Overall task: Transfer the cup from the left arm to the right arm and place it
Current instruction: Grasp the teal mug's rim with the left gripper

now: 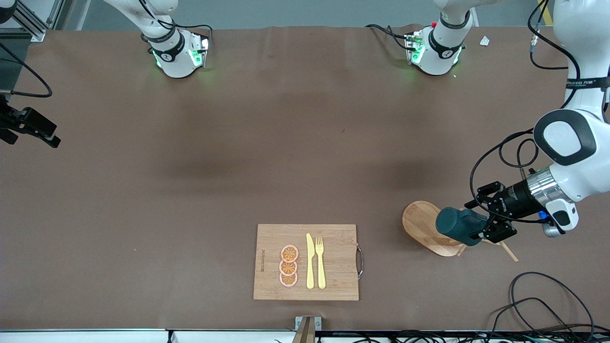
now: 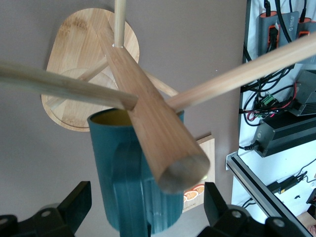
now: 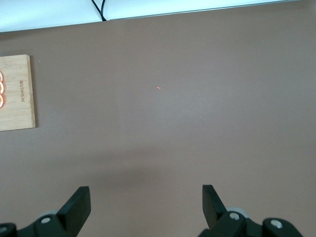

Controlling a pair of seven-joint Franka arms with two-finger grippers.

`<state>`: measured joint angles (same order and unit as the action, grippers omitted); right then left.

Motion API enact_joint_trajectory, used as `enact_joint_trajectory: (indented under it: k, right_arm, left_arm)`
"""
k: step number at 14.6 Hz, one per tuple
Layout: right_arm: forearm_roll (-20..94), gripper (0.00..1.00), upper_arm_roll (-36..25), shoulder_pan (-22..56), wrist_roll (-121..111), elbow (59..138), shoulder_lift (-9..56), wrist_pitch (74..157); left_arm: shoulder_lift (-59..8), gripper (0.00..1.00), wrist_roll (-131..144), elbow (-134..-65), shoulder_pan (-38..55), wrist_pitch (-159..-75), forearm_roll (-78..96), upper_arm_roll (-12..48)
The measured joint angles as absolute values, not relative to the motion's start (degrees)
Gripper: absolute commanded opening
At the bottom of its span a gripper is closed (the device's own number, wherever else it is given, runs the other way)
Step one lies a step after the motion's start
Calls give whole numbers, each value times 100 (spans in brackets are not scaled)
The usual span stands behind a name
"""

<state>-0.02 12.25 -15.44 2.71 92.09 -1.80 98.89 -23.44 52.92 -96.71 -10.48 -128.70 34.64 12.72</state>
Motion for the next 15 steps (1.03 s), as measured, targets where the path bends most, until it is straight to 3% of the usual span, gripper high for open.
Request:
enact_joint_trajectory:
  k: [12, 15]
  right_arm:
    - [-2, 100, 1224, -1544, 271, 9209, -180, 9889]
    - [-2, 100, 1224, -1544, 271, 9209, -180, 9889]
  left_arm:
    - [-2618, 100, 5292, -9597, -973, -13086, 3465, 1311]
    - [-2646, 89, 5291, -9581, -972, -13093, 3465, 1312]
